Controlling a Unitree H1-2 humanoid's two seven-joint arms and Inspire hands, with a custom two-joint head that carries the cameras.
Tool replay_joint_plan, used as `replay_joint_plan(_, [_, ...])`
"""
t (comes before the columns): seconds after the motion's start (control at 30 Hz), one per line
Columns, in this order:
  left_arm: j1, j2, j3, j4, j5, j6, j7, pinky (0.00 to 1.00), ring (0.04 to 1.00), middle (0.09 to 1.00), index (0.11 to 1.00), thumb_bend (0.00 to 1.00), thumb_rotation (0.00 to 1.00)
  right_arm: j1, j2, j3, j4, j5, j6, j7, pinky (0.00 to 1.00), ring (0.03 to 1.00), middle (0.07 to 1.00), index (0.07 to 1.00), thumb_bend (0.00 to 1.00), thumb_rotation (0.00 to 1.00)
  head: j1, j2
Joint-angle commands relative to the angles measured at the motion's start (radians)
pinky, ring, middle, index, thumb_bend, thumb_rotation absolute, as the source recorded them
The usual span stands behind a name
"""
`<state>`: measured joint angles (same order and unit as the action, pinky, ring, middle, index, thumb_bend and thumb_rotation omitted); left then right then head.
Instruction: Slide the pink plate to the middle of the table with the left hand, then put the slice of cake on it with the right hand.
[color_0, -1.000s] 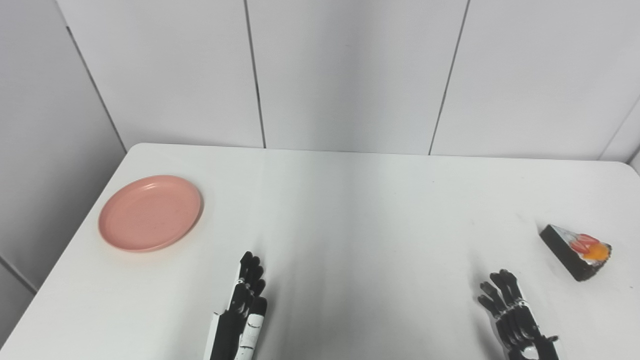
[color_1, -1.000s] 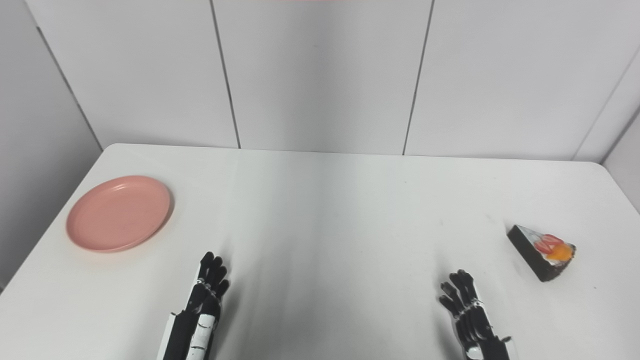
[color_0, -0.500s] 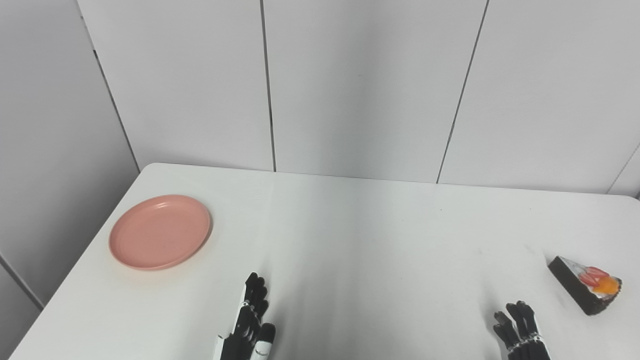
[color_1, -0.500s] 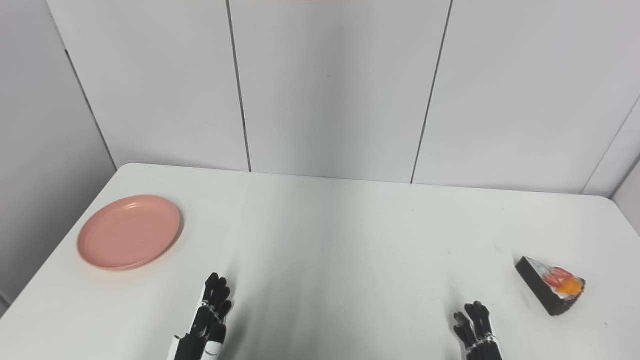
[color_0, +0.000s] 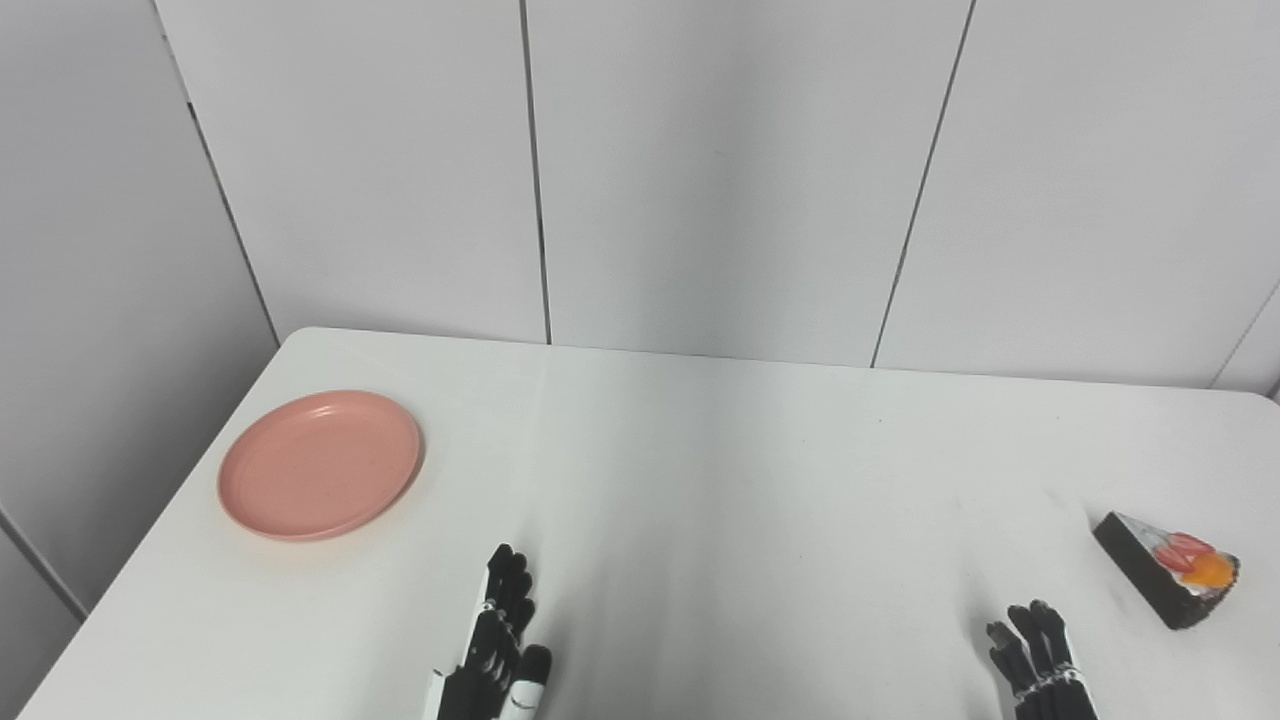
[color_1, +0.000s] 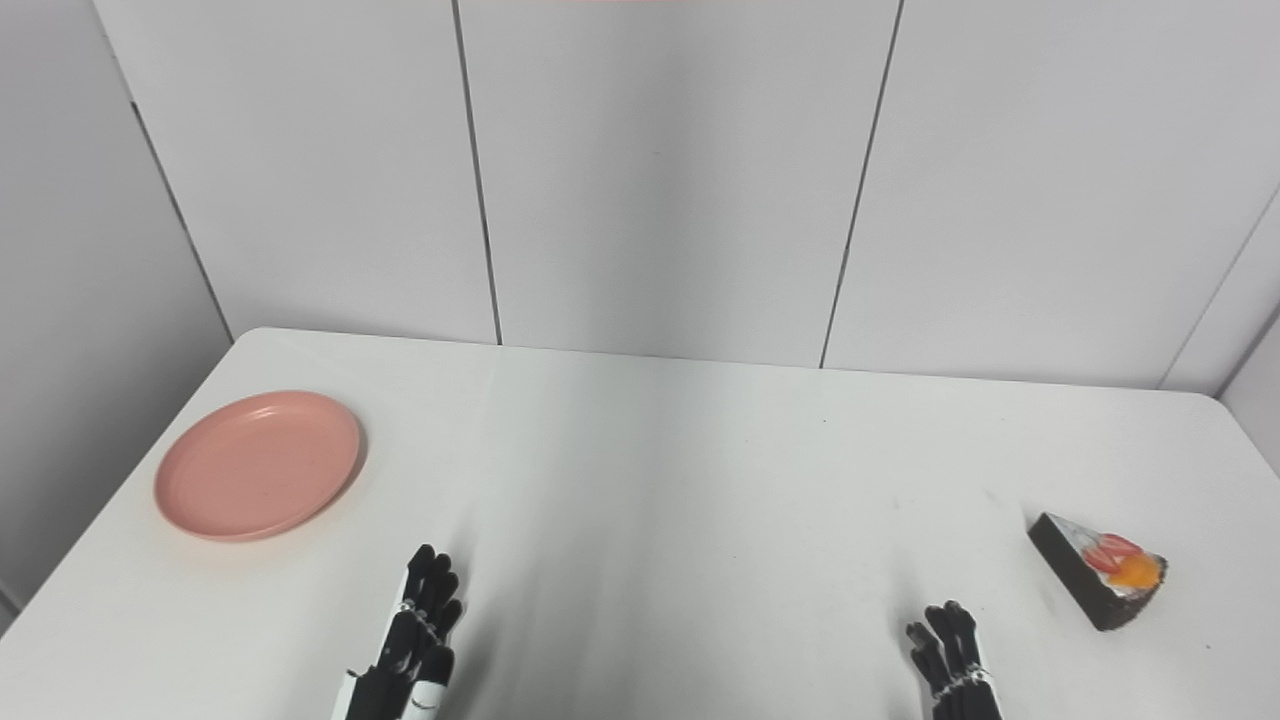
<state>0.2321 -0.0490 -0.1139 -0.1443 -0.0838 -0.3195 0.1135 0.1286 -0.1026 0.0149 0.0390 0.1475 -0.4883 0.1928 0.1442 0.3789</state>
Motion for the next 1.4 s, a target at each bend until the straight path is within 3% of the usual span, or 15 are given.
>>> replay_joint_plan(0.0, [0.013, -0.021, 0.027, -0.030, -0.014, 0.025, 0.005, 0.93, 0.902, 0.905, 0.951, 0.80, 0.80, -0.005, -0.002, -0.010, 0.074, -0.019, 0.029, -0.017, 0.95, 0.933, 0.965, 0.975, 0.88, 1.00, 0.002, 0.002])
replay_joint_plan(0.3, [-0.148, 0.000, 0.077, -0.114, -0.080, -0.012, -0.036, 0.73, 0.769, 0.788, 0.777, 0.87, 0.77, 0.005, 0.006, -0.005, 0.050, -0.035, 0.045, -0.025, 0.93, 0.928, 0.959, 0.970, 0.89, 1.00, -0.002, 0.011])
replay_joint_plan(0.4, [-0.201, 0.005, 0.110, -0.112, -0.061, -0.026, -0.027, 0.73, 0.743, 0.763, 0.748, 0.87, 0.79, 0.009, 0.007, -0.001, 0.041, -0.039, 0.049, -0.026, 0.93, 0.928, 0.959, 0.972, 0.89, 1.00, -0.005, 0.015])
replay_joint_plan(0.63, [-0.305, 0.051, 0.191, -0.073, -0.097, -0.041, -0.040, 0.78, 0.783, 0.793, 0.765, 0.81, 0.84, 0.014, 0.008, 0.005, 0.034, -0.037, 0.047, -0.027, 0.93, 0.928, 0.957, 0.971, 0.89, 1.00, -0.008, 0.017])
replay_joint_plan(0.8, [-0.382, 0.122, 0.262, -0.021, -0.061, -0.068, -0.033, 0.78, 0.773, 0.788, 0.748, 0.79, 0.84, 0.013, 0.006, 0.007, 0.037, -0.034, 0.044, -0.024, 0.91, 0.925, 0.954, 0.969, 0.88, 1.00, -0.008, 0.017])
replay_joint_plan(0.97, [-0.454, 0.192, 0.320, 0.050, -0.036, -0.089, -0.028, 0.75, 0.775, 0.779, 0.747, 0.86, 0.84, 0.012, 0.006, 0.008, 0.036, -0.036, 0.047, -0.025, 0.90, 0.927, 0.953, 0.968, 0.89, 1.00, 0.000, 0.021])
replay_joint_plan(1.17, [-0.529, 0.289, 0.377, 0.144, -0.099, -0.094, -0.053, 0.80, 0.793, 0.804, 0.761, 0.87, 0.82, 0.009, 0.014, 0.010, 0.038, -0.045, 0.059, -0.034, 0.91, 0.929, 0.956, 0.976, 0.91, 1.00, 0.007, 0.025])
replay_joint_plan(1.37, [-0.600, 0.378, 0.428, 0.272, -0.135, -0.116, -0.080, 0.77, 0.792, 0.802, 0.778, 0.86, 0.82, 0.003, 0.017, 0.012, 0.049, -0.042, 0.053, -0.035, 0.91, 0.929, 0.954, 0.972, 0.90, 1.00, 0.021, 0.023])
